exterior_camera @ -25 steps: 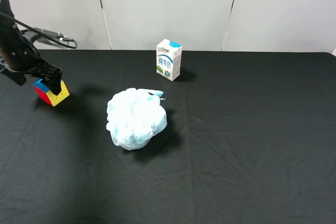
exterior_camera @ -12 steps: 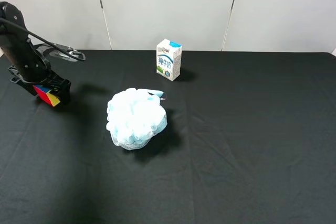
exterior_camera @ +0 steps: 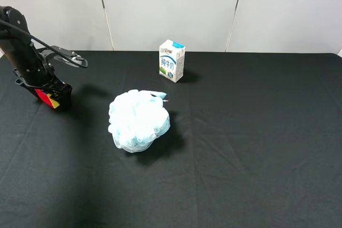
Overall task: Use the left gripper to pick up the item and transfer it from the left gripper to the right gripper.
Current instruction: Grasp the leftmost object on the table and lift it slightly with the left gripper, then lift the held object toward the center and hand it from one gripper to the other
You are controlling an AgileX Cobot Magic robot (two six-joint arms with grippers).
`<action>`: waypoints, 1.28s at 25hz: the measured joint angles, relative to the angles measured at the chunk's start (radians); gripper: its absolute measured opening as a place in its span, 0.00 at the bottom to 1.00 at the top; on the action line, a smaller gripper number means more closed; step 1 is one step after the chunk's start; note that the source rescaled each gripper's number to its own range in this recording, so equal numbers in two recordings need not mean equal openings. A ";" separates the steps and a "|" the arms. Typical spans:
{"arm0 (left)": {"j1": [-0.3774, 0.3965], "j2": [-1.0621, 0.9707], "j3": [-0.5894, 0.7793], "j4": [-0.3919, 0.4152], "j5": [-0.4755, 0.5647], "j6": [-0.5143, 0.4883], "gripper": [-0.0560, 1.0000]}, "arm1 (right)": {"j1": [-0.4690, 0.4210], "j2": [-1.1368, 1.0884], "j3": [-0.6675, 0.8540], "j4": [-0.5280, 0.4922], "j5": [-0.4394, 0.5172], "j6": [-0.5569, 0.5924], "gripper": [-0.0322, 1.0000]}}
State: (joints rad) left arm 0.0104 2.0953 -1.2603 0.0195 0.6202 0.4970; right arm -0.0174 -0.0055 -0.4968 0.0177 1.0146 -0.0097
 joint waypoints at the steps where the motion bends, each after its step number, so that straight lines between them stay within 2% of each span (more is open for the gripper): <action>1: 0.000 0.000 0.000 0.000 -0.003 0.004 0.88 | 0.000 0.000 0.000 0.000 0.000 0.000 1.00; 3: 0.000 0.000 0.000 0.000 -0.006 0.007 0.79 | 0.000 0.000 0.000 0.000 0.000 0.000 1.00; 9: 0.000 0.000 0.000 -0.002 -0.009 0.010 0.43 | 0.000 0.000 0.000 0.000 0.000 0.000 1.00; 13: 0.000 0.000 0.000 -0.008 -0.009 0.016 0.05 | 0.000 0.000 0.000 0.000 0.000 0.000 1.00; 26: 0.000 -0.004 0.000 -0.008 -0.009 0.017 0.06 | 0.000 0.000 0.000 0.000 0.000 0.000 1.00; 32: 0.000 -0.092 0.000 -0.020 0.004 0.014 0.06 | 0.000 0.000 0.000 0.000 0.000 0.000 1.00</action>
State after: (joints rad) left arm 0.0104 2.0028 -1.2603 0.0000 0.6243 0.5112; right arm -0.0174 -0.0055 -0.4968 0.0177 1.0146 -0.0097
